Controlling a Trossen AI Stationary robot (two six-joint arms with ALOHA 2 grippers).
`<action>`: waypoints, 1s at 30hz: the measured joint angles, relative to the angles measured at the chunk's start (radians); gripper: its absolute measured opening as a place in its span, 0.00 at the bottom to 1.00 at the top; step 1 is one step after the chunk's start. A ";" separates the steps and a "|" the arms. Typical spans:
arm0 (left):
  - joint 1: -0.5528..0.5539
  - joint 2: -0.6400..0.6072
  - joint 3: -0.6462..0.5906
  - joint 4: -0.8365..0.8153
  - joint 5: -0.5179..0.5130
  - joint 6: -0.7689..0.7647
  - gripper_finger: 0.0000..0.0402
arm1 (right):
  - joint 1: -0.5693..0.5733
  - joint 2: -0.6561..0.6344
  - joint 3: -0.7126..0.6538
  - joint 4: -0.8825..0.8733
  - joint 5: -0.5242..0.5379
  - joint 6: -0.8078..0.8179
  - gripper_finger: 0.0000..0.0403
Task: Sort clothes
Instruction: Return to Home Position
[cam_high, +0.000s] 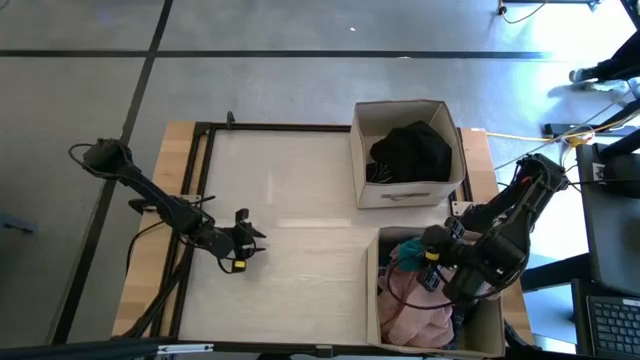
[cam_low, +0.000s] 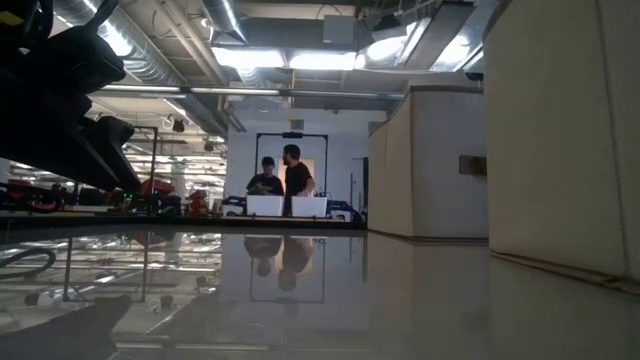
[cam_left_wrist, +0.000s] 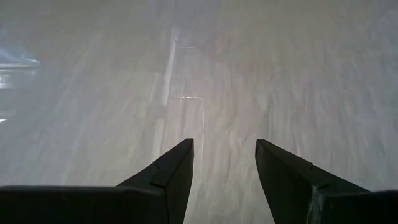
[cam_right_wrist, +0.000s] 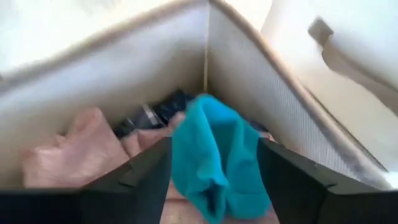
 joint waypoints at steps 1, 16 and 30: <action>0.000 0.000 0.000 0.000 0.000 0.000 0.41 | 0.000 -0.001 0.013 0.000 0.013 -0.003 0.59; 0.004 0.000 0.000 0.001 0.000 0.014 0.41 | -0.203 -0.015 0.110 0.048 0.199 -0.459 0.55; 0.004 0.000 0.000 0.001 0.000 0.096 0.41 | -0.437 -0.297 -0.103 0.379 0.076 -0.887 0.14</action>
